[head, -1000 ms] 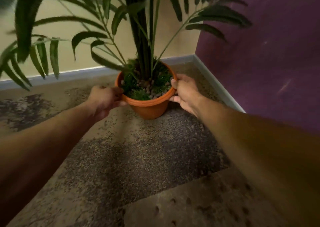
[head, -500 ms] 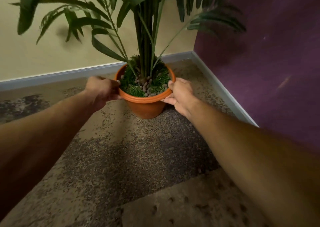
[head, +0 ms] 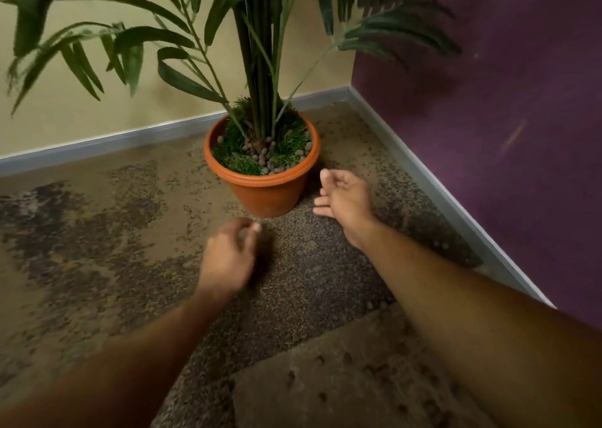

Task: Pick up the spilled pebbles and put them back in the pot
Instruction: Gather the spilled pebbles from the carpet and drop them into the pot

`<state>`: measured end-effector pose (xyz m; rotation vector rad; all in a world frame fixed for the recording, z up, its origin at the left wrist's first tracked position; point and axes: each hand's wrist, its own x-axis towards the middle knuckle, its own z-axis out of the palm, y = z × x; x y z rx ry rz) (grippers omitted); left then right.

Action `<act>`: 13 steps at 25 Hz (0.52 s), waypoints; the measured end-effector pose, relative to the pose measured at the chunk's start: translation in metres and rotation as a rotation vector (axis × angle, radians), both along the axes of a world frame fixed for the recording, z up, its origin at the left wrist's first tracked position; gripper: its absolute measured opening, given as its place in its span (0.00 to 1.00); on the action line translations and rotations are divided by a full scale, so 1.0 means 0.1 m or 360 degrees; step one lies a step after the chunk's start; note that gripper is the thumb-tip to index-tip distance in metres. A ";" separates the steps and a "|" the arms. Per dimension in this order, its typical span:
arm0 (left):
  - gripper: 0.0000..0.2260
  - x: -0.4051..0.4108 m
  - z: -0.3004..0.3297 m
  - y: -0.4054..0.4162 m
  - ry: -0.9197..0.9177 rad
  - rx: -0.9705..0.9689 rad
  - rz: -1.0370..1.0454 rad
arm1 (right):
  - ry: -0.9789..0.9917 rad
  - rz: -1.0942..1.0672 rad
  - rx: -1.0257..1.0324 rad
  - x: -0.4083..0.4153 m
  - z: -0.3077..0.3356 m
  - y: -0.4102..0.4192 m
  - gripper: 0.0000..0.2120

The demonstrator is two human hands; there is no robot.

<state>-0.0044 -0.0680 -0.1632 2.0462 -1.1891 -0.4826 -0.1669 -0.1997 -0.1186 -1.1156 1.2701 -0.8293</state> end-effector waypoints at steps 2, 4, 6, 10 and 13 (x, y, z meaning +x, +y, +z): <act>0.15 -0.23 -0.18 -0.01 -0.0180 0.0041 -0.0455 | 0.0287 0.0040 -0.0168 -0.19 -0.17 0.03 0.17; 0.21 -0.37 -0.28 -0.17 -0.0333 0.0054 -0.0706 | 0.0572 0.0115 -0.0323 -0.35 -0.24 -0.01 0.16; 0.25 -0.46 -0.35 -0.37 -0.0512 0.0128 -0.0860 | 0.0814 0.0203 -0.0516 -0.48 -0.26 -0.05 0.16; 0.31 -0.56 -0.60 -0.59 -0.0727 0.0179 -0.0904 | 0.1076 0.0348 -0.0736 -0.61 -0.38 -0.22 0.19; 0.33 -0.62 -0.72 -0.67 -0.0873 0.0133 -0.0824 | 0.1240 0.0471 -0.0902 -0.62 -0.53 -0.67 0.21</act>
